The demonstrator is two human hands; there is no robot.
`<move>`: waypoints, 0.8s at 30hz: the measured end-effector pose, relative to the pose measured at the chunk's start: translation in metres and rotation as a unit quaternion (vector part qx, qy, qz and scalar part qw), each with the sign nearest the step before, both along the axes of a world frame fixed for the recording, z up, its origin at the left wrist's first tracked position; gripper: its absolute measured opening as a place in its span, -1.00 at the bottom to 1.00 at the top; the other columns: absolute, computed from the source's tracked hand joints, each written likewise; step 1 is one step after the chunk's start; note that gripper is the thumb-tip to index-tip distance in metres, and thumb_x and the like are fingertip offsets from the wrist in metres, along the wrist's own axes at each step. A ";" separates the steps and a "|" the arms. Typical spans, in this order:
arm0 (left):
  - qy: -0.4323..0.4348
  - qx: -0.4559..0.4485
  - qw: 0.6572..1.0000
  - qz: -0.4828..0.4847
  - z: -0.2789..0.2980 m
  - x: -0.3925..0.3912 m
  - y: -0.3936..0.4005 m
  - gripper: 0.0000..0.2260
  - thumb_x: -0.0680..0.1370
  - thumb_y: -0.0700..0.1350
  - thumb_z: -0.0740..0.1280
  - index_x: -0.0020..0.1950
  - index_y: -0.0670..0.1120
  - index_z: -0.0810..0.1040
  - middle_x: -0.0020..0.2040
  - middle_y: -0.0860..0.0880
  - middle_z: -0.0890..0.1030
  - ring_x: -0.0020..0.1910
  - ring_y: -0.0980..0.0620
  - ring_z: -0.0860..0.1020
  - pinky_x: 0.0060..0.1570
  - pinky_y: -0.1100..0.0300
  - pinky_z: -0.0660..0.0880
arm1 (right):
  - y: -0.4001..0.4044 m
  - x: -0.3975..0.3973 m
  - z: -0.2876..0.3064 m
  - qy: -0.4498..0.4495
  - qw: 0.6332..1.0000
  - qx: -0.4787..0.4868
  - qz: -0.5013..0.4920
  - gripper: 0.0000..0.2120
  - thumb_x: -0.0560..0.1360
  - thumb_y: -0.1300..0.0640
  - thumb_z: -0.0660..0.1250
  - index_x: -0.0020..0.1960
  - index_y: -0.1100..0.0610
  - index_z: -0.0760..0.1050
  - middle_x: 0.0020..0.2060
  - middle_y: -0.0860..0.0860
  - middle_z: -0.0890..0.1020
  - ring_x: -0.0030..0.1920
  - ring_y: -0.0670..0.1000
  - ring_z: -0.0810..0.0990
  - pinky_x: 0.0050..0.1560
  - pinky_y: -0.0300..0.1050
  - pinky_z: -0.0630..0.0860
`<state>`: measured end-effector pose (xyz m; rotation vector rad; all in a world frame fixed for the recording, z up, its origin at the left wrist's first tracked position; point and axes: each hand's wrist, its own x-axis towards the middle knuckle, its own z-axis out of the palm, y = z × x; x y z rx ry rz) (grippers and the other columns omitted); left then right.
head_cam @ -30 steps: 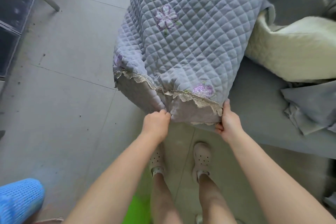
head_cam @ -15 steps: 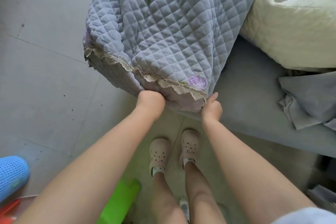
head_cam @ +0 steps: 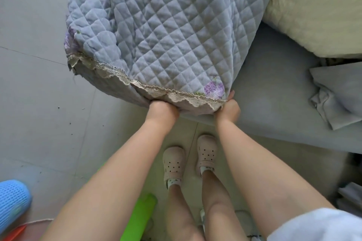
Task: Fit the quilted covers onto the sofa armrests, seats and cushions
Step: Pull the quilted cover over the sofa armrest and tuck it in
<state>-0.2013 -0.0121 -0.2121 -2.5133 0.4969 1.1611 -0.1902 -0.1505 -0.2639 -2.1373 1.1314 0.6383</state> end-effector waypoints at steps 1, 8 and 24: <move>-0.001 -0.003 1.000 -0.001 0.001 -0.001 0.001 -0.72 0.55 -0.33 0.13 0.20 -0.20 0.51 0.19 -0.12 0.57 0.17 -0.13 0.54 0.07 0.09 0.48 | -0.001 0.000 0.002 0.000 1.000 -0.005 0.009 -0.41 0.64 -0.01 -0.18 0.09 0.36 0.51 0.06 0.31 0.58 0.13 0.26 0.51 0.05 -0.01 0.40; 0.077 -0.113 0.986 0.094 0.044 -0.002 0.052 -0.77 0.54 -0.24 0.13 0.14 -0.17 0.48 0.17 -0.13 0.54 0.16 -0.14 0.50 -0.01 0.09 0.43 | -0.022 0.019 0.048 -0.049 0.991 -0.007 0.126 -0.70 0.60 0.19 0.03 0.15 0.39 0.38 0.16 0.34 0.47 0.18 0.26 0.43 0.06 -0.02 0.32; -0.082 -0.303 0.292 0.903 0.016 0.047 0.176 -0.61 0.58 0.06 0.09 0.33 -0.10 0.38 0.29 -0.09 0.47 0.17 -0.11 0.47 -0.07 0.04 0.44 | 0.125 0.050 0.110 -0.210 0.840 -0.030 0.500 -0.45 0.46 -0.02 -0.01 0.36 0.22 0.30 0.48 0.18 0.09 0.50 0.16 -0.10 0.44 0.15 -0.25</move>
